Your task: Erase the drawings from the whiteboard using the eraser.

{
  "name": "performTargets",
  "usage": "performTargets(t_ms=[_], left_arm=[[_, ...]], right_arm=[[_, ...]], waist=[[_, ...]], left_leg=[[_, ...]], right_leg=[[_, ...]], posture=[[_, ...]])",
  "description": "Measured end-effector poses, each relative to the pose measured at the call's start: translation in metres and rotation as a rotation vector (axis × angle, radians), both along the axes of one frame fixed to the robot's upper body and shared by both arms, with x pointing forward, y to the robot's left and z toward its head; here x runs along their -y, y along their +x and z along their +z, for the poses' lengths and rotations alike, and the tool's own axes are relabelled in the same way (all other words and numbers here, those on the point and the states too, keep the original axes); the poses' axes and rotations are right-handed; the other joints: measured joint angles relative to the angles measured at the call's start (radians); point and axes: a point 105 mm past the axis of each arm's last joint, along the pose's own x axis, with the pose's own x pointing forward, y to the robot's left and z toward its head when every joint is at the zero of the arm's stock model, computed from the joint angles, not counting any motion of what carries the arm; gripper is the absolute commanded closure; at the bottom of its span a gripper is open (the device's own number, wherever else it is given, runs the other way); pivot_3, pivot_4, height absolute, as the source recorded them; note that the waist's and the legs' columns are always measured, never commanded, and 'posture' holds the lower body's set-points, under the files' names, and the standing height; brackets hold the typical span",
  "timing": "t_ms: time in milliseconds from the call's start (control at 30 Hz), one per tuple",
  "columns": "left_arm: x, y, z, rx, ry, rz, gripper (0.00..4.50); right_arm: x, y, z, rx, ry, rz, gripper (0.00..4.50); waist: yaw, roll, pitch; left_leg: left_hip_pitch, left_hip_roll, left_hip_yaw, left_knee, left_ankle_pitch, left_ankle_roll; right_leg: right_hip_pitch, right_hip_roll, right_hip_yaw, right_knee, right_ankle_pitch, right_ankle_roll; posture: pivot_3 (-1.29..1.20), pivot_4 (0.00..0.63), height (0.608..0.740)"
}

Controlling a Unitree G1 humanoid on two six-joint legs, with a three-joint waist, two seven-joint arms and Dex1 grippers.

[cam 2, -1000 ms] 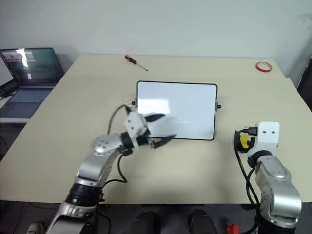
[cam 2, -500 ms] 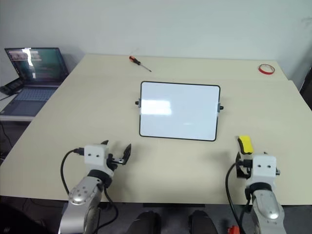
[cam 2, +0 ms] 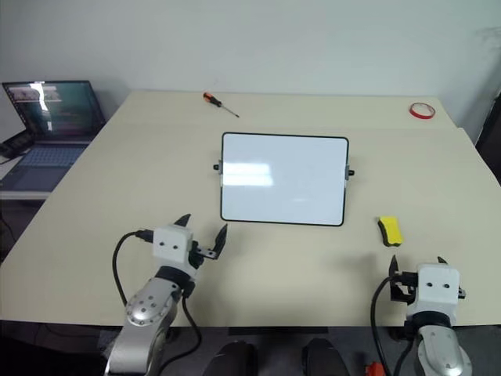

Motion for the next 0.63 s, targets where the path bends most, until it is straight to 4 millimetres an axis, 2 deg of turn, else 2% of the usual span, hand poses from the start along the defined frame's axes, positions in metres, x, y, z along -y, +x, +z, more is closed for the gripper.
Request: performTargets(t_ms=[100,167,333,533,633], left_arm=[[0.004,0.009,0.014,0.034,0.019,-0.033,0.0],[0.005,0.008,0.017,0.037,0.013,-0.051,0.0],[0.002,-0.003,0.012,-0.005,0.003,-0.038,0.0],[-0.007,-0.021,0.006,-0.036,0.009,-0.009,0.0],[-0.013,-0.024,0.001,-0.051,0.01,0.016,0.0]], right_arm=[[-0.002,-0.001,0.007,0.014,0.001,-0.003,0.02],[-0.003,-0.003,0.01,0.024,-0.001,-0.003,0.02],[0.003,-0.003,0.0,-0.015,0.009,-0.017,0.02],[0.0,0.011,0.002,-0.017,-0.008,0.053,0.02],[0.0,0.006,-0.002,-0.044,-0.004,0.057,0.02]], waist=[[0.002,0.0,-0.001],[0.001,0.0,-0.001],[-0.003,0.0,-0.002],[-0.001,0.0,-0.002],[0.004,0.0,-0.002]], left_leg=[[0.0,0.0,0.0,0.0,0.0,0.0],[0.0,0.0,0.001,0.0,0.0,0.0],[0.0,0.0,0.001,0.0,0.0,0.0],[0.001,0.0,0.0,0.0,0.0,0.0],[-0.001,0.0,-0.001,0.0,0.0,0.0]], right_leg=[[0.0,0.0,-0.001,0.0,0.0,0.0],[0.0,0.0,-0.001,-0.001,0.0,0.0],[0.0,0.0,0.0,-0.001,0.0,0.0],[0.001,0.0,0.001,-0.001,0.0,0.0],[0.001,0.0,0.001,-0.002,0.0,0.0]], posture=[[0.0,0.15,0.74],[0.0,0.15,0.74],[0.0,0.15,0.74],[0.0,0.15,0.74],[0.0,0.15,0.74]])
